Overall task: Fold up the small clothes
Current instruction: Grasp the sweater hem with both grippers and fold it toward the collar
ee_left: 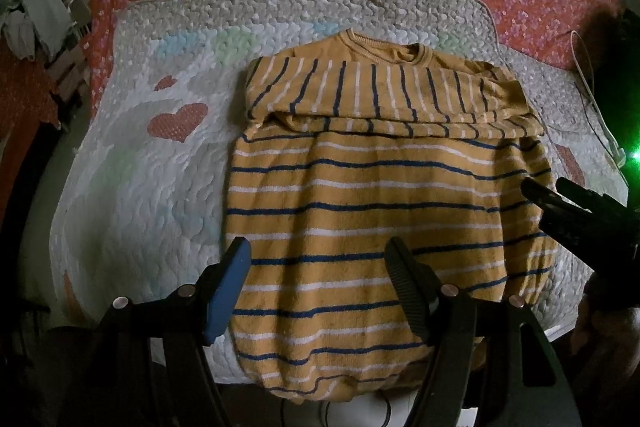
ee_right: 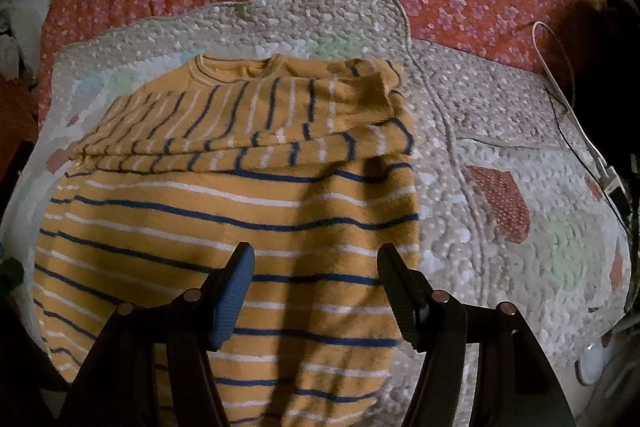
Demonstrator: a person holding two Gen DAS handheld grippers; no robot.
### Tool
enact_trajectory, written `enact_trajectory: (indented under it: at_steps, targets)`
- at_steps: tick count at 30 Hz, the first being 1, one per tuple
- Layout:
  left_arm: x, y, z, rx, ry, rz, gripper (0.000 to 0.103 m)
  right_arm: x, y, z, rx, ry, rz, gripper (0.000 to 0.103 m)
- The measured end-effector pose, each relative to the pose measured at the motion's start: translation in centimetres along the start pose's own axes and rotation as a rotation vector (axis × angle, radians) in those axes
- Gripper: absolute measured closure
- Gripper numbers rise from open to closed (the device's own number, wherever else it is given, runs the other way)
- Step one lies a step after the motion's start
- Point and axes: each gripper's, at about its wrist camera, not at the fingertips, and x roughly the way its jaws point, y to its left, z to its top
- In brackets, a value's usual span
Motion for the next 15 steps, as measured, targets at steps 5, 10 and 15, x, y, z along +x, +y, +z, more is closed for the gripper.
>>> enact_trajectory:
  at_steps: [5, 10, 15]
  targets:
    - [0.8, 1.6, -0.5, -0.033, 0.033, -0.013, 0.034, -0.9, -3.0, -1.7, 0.041, 0.019, -0.047, 0.035]
    - [2.2, 5.9, -2.5, -0.147, 0.099, -0.08, 0.034, -1.2, -7.7, -5.0, 0.201, 0.117, 0.02, 0.033]
    - [4.1, 8.7, -6.7, -0.247, 0.212, -0.189, 0.034, -1.0, -10.5, -9.1, 0.381, 0.246, 0.151, 0.032]
